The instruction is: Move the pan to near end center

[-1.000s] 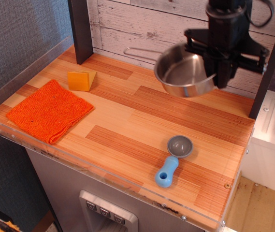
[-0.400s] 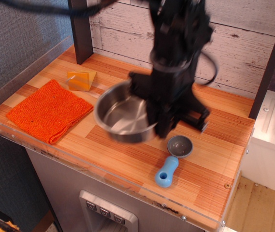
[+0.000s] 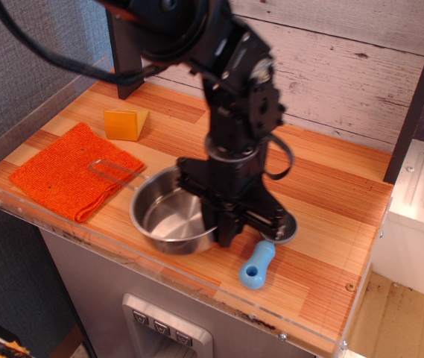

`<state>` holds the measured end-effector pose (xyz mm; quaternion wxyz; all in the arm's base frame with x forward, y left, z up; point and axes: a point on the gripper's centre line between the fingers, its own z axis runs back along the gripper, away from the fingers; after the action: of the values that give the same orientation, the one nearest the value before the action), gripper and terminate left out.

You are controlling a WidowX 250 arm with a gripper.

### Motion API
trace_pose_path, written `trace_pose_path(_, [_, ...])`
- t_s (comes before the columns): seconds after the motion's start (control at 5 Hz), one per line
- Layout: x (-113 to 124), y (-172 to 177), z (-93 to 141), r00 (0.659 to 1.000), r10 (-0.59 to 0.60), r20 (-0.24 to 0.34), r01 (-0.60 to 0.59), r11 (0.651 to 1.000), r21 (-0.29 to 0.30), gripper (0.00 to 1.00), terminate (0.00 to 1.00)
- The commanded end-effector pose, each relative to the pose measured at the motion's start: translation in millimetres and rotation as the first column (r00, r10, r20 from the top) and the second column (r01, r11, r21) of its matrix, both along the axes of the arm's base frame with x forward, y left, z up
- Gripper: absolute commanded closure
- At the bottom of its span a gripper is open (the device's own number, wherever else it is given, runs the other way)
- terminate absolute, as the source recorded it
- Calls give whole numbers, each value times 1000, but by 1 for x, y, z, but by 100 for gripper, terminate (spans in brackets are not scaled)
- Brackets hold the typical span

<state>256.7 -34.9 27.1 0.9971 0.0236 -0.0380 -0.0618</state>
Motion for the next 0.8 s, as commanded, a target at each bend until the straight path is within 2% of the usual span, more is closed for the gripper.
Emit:
trace_pose_path(0.0, [-1, 21, -2, 999, 36, -11, -36, 999, -23, 100, 0])
trace_pose_path(0.2, [-2, 19, -1, 1000, 11, -10, -11, 999, -50, 0, 0])
trace_pose_path(0.6, [-6, 6, 13, 996, -44, 79, 51, 995, -83, 0, 0])
